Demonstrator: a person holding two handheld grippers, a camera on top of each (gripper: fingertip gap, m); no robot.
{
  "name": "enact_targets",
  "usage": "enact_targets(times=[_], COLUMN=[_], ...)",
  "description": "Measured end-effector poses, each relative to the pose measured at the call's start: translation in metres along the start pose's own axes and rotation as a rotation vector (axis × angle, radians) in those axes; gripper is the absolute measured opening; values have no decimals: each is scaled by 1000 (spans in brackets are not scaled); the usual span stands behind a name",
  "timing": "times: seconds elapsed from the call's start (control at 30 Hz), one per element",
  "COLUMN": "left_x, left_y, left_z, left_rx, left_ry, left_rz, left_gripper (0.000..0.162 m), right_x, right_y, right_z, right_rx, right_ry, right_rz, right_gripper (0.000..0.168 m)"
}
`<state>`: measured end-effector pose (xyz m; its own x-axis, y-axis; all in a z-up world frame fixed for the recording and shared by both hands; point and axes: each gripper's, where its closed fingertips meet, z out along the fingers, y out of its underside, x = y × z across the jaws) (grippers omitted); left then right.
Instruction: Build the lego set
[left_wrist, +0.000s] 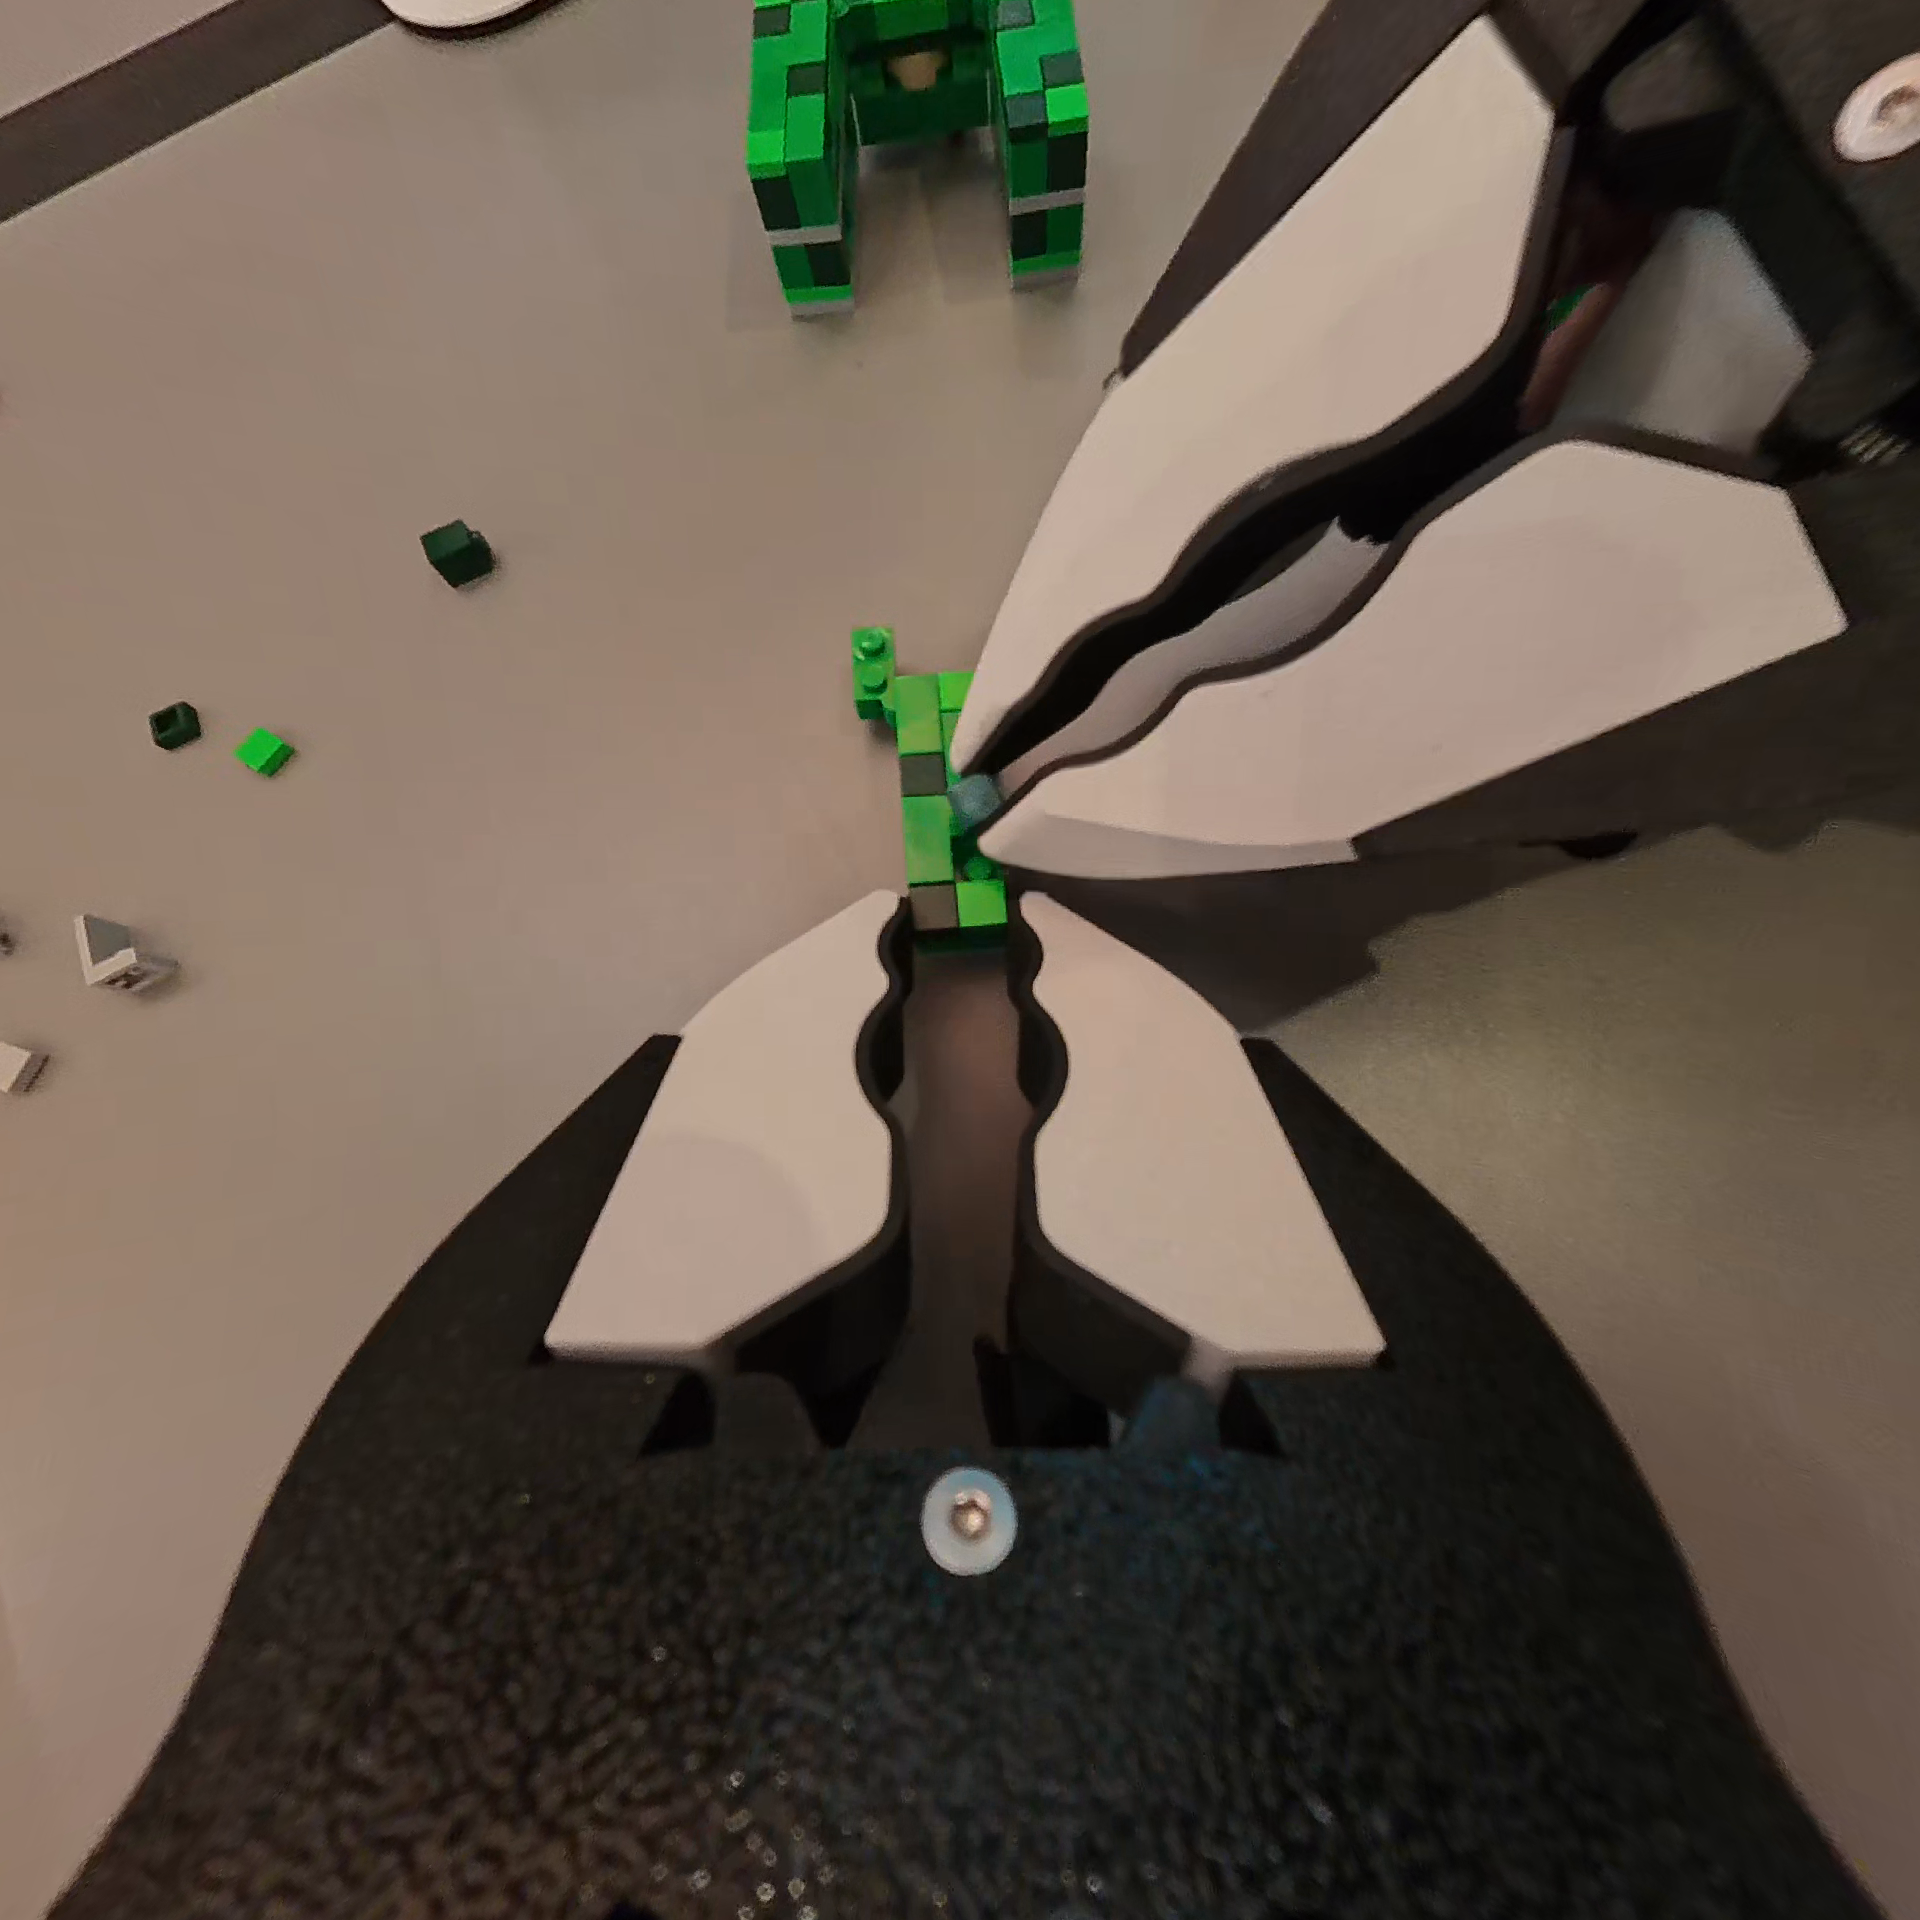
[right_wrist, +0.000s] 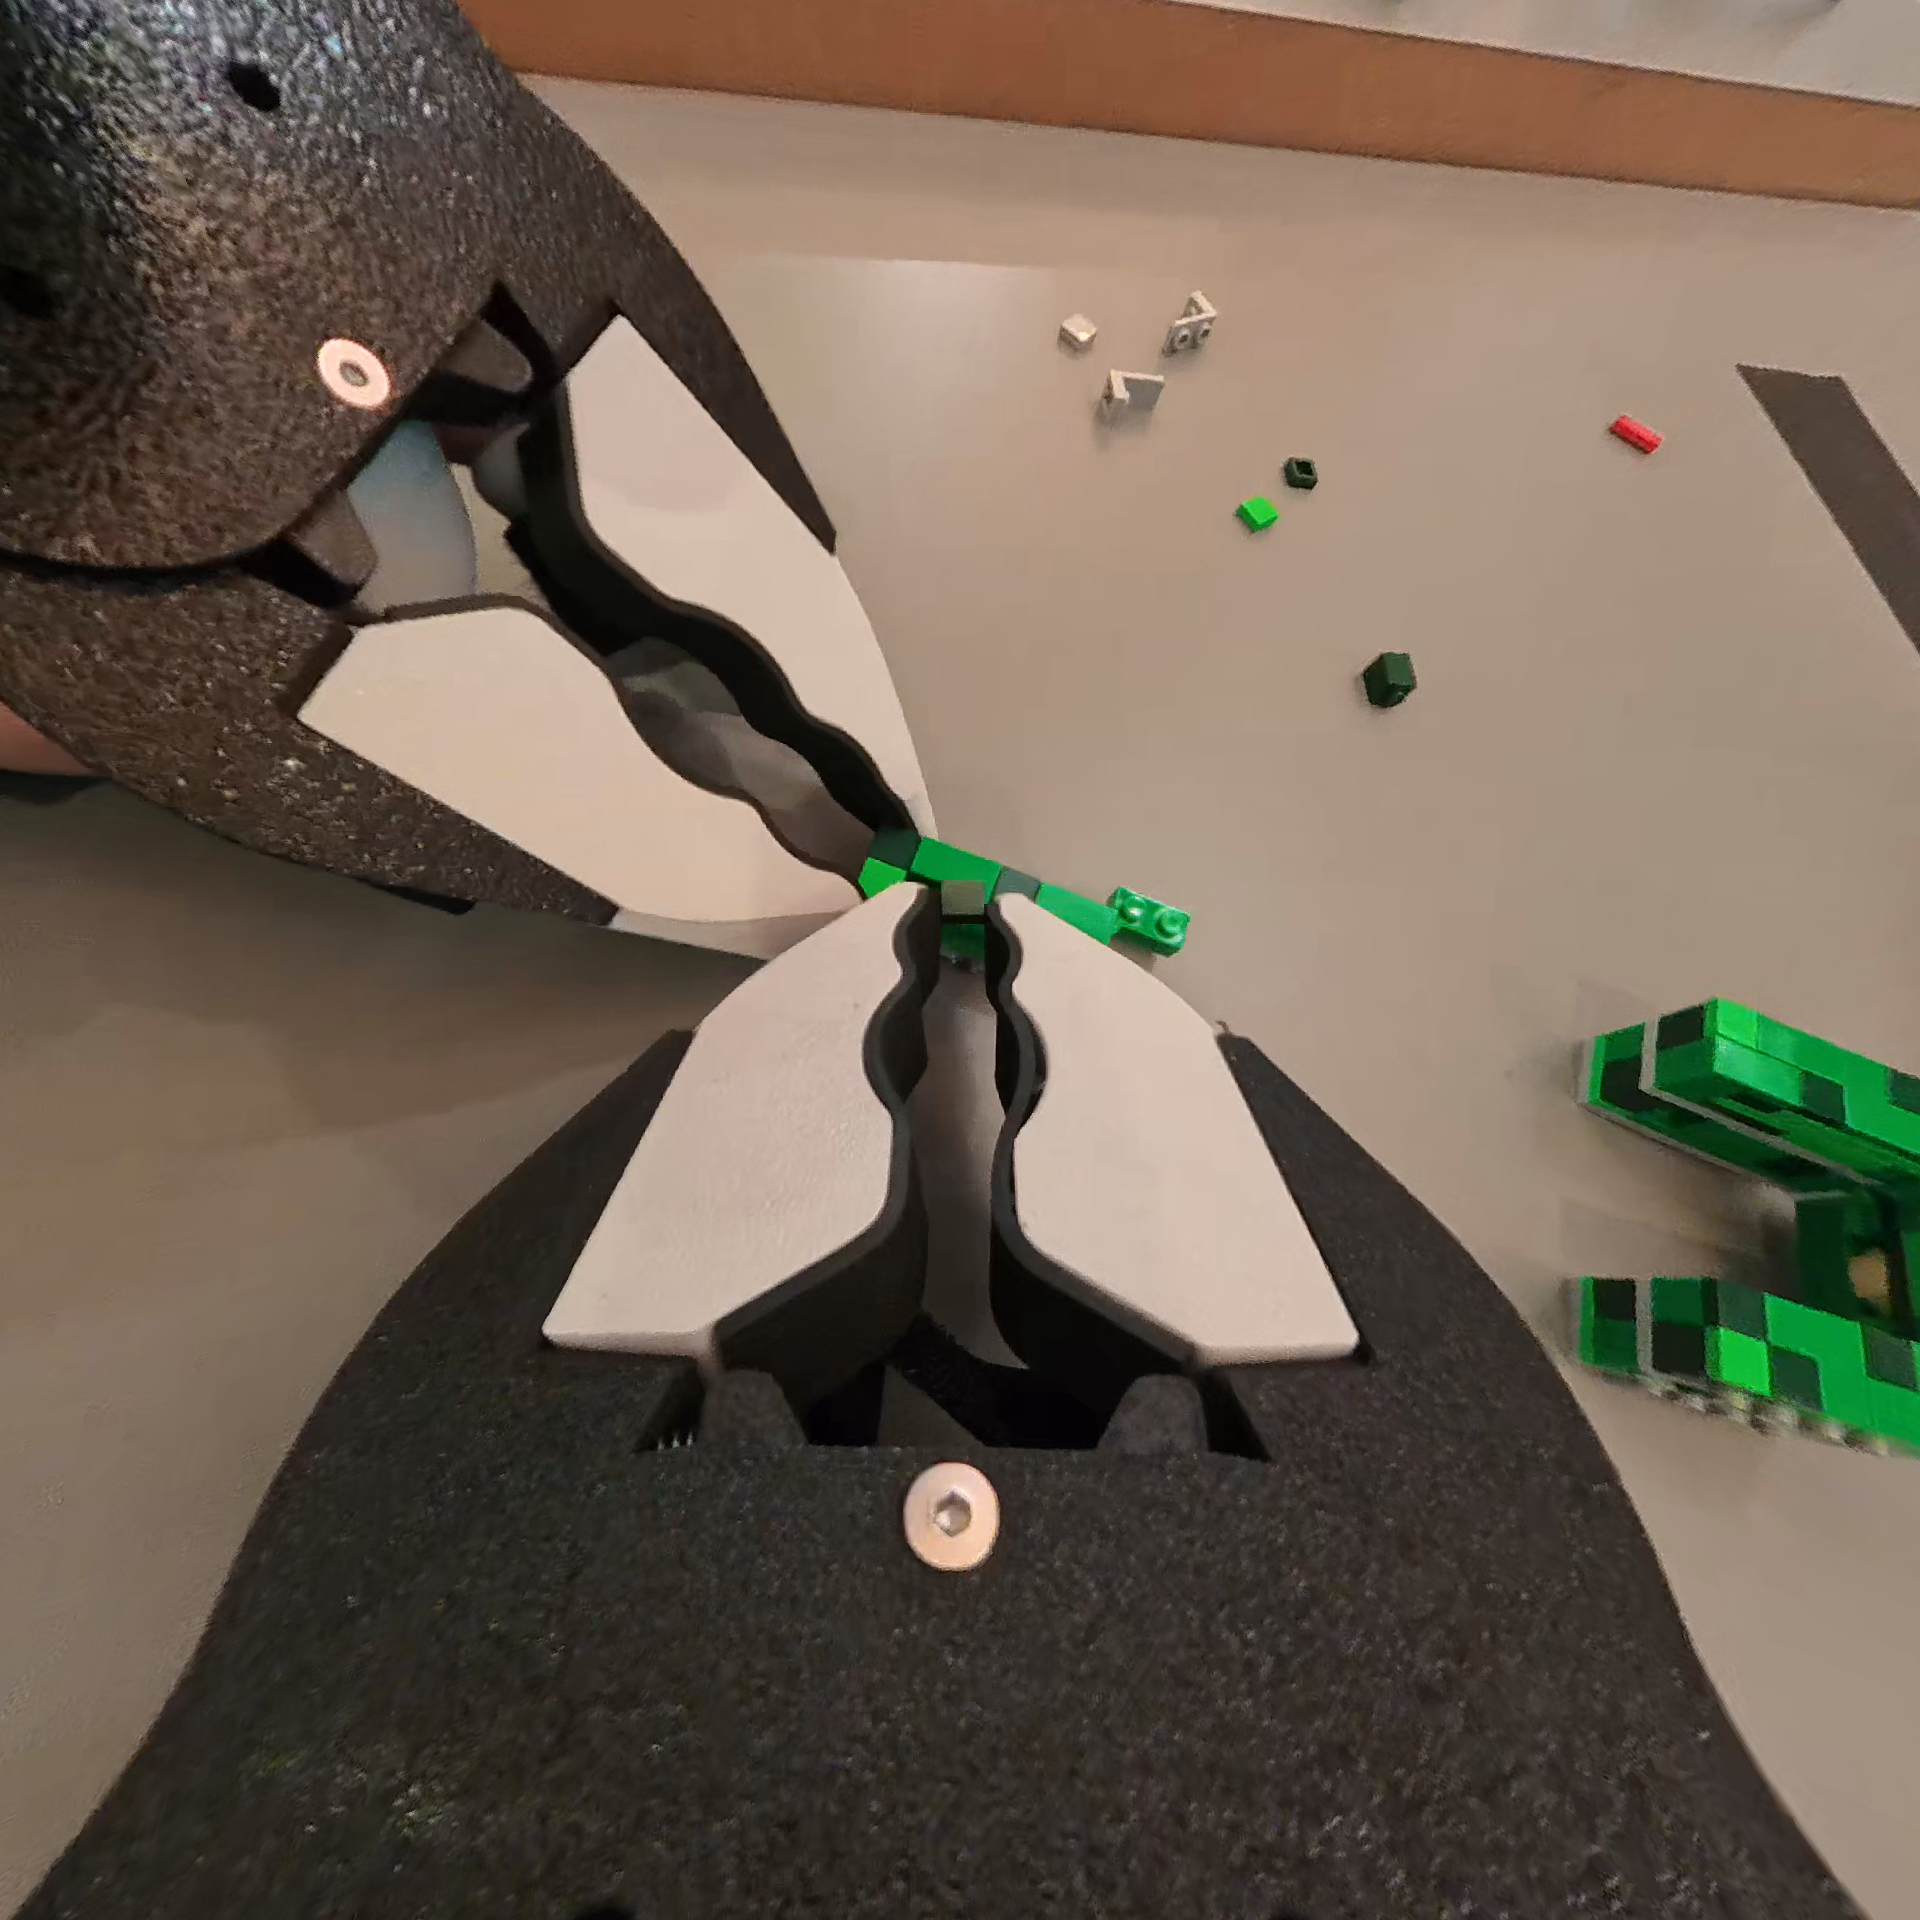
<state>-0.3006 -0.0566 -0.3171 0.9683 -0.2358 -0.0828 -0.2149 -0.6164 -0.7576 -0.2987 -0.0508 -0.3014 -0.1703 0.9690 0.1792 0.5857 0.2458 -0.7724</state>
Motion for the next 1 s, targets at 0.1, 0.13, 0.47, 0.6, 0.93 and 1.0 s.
enact_targets(times=[0.1, 0.13, 0.47, 0.6, 0.93, 1.0], left_x=[1, 1, 4, 4, 4, 4], left_y=[1, 1, 1, 1, 1, 1], left_z=[-1, -2, -1, -1, -1, -1], left_rx=[1, 1, -3, -1, 2, 2], left_ry=[14, 16, 62, 67, 61, 61], left_rz=[1, 3, 13, 8, 20, 20], left_gripper=[19, 23, 18, 17, 17, 17], right_x=[-2, -2, -3, -3, -3, -6], right_y=[1, 1, -1, -2, -2, -1], right_z=[1, 1, 3, 5, 0, -3], right_rx=[-23, -29, -43, -50, -36, -16], right_ry=[-39, -49, -80, -89, -137, -166], right_rz=[-60, -78, -86, -98, -133, -137], right_gripper=[8, 8, 8, 8, 19, 19])
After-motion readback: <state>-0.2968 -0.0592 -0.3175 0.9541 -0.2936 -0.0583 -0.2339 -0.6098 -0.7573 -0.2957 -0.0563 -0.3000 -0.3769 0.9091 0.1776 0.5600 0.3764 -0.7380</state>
